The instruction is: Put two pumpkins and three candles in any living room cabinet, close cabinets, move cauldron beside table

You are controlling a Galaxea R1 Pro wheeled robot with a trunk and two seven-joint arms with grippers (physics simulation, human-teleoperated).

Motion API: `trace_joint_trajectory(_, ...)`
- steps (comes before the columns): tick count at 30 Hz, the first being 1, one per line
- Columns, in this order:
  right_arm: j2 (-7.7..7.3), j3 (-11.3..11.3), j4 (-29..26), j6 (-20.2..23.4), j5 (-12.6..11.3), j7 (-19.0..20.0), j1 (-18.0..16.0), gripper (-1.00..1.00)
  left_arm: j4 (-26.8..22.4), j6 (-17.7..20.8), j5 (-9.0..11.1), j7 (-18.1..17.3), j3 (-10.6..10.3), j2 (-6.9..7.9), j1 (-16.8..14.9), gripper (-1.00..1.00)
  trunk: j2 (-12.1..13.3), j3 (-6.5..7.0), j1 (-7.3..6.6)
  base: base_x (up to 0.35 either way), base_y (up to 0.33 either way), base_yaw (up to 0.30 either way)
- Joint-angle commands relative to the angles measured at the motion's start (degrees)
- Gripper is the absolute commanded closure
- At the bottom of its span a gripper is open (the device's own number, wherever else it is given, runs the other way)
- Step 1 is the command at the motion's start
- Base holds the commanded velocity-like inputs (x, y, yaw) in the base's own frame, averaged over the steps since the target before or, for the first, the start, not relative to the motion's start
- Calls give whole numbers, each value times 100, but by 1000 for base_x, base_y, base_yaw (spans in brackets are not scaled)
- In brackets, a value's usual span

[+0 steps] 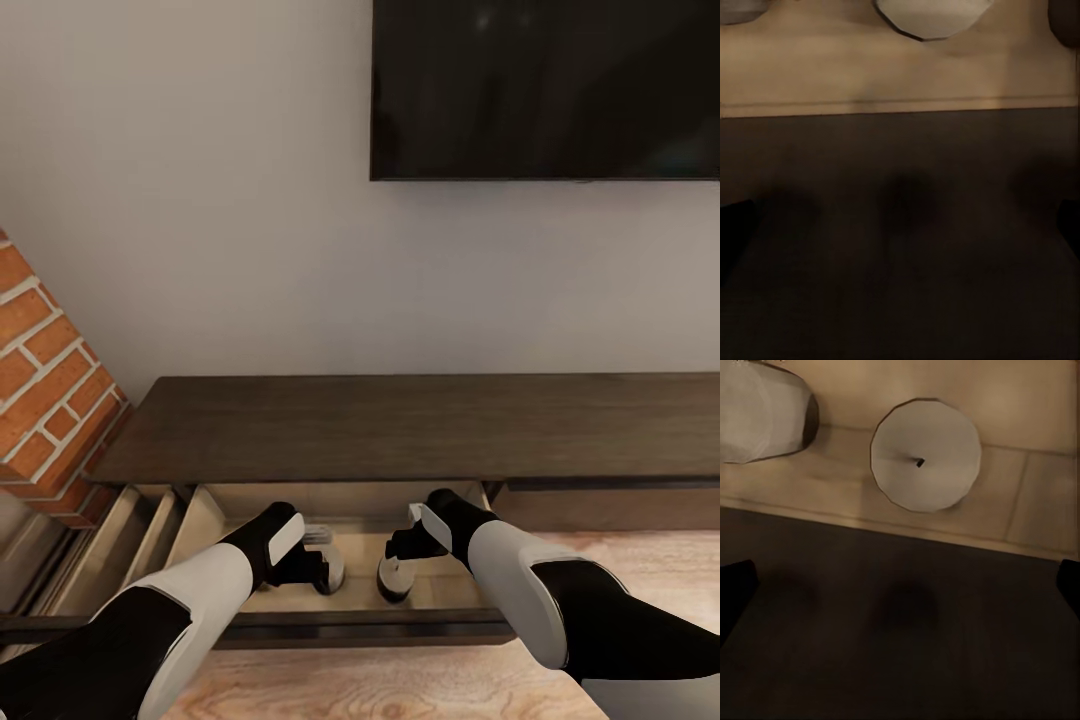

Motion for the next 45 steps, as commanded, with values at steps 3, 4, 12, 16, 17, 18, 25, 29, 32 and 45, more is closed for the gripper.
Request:
trace_joint_trajectory(3,0,-2,-8,64,15,16,-1,-100,-10,20,63,44,-30,1,-1,-100,120,50,-67,0,0,0)
trace_joint_trajectory(4,0,-2,-8,102,15,19,-1,-100,-10,20,64,44,-30,1,-3,-100,160,68,-89,0,0,0)
trace_joint_trajectory(12,0,-2,-8,295,15,25,-1,-100,-11,20,65,44,-30,1,-1,-100,481,212,-265,0,0,0)
trace_joint_trajectory(16,0,-4,-8,310,15,25,-1,-100,-6,20,65,44,-24,1,-1,-100,642,283,-353,0,0,0)
trace_joint_trajectory(17,0,-6,-8,312,15,25,-1,-100,-4,20,63,44,-25,1,-1,-100,682,301,-375,0,0,0)
trace_joint_trajectory(18,0,-7,-8,312,15,27,-1,-100,-4,20,62,44,-26,3,-1,-100,722,319,-397,0,0,0)
trace_joint_trajectory(25,0,-10,-8,314,15,33,-1,-100,5,20,57,44,-29,10,-1,-100,1002,445,-550,0,0,0)
trace_joint_trajectory(29,0,-12,-8,312,15,28,-1,-100,6,20,56,44,-30,10,-2,-100,1163,517,-638,0,0,0)
trace_joint_trajectory(32,0,-13,-8,311,15,26,-1,-100,4,20,56,44,-30,10,-1,-100,1283,571,-704,0,0,0)
trace_joint_trajectory(45,0,-12,-8,306,15,25,-1,-100,7,20,58,44,-30,18,-2,-100,1805,804,-990,0,0,0)
